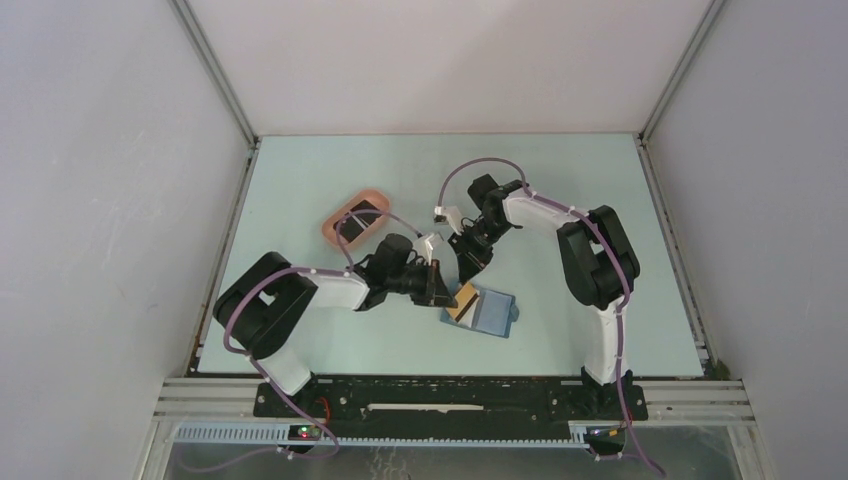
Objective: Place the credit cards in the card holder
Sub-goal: Insert the credit card into the card holder.
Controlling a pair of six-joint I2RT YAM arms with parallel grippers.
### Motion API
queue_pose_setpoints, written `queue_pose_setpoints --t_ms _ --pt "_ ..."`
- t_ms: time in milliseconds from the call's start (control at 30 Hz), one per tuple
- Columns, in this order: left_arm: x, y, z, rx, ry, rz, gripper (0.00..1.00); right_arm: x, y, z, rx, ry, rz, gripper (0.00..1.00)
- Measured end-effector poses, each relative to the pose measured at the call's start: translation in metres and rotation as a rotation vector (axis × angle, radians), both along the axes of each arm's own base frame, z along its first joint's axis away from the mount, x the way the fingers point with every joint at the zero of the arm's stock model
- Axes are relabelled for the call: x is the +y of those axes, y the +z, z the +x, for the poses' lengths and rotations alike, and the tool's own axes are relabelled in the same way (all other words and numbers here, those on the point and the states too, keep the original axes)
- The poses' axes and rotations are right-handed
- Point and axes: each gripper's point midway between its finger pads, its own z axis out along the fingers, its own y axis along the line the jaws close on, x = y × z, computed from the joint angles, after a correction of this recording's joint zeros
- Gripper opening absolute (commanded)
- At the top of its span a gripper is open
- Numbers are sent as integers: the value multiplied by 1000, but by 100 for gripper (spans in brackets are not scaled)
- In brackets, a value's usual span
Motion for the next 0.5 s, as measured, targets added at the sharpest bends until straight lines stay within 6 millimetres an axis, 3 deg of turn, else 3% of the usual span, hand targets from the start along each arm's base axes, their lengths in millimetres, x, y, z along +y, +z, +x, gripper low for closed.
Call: queue_pose_setpoints --t_ms 200,500 --pt "6 -2 -2 -5 32 9 0 0 0 0 1 1 2 21" --pt "10 19 2 -74 72 -16 0 0 -1 -1 6 1 0 21"
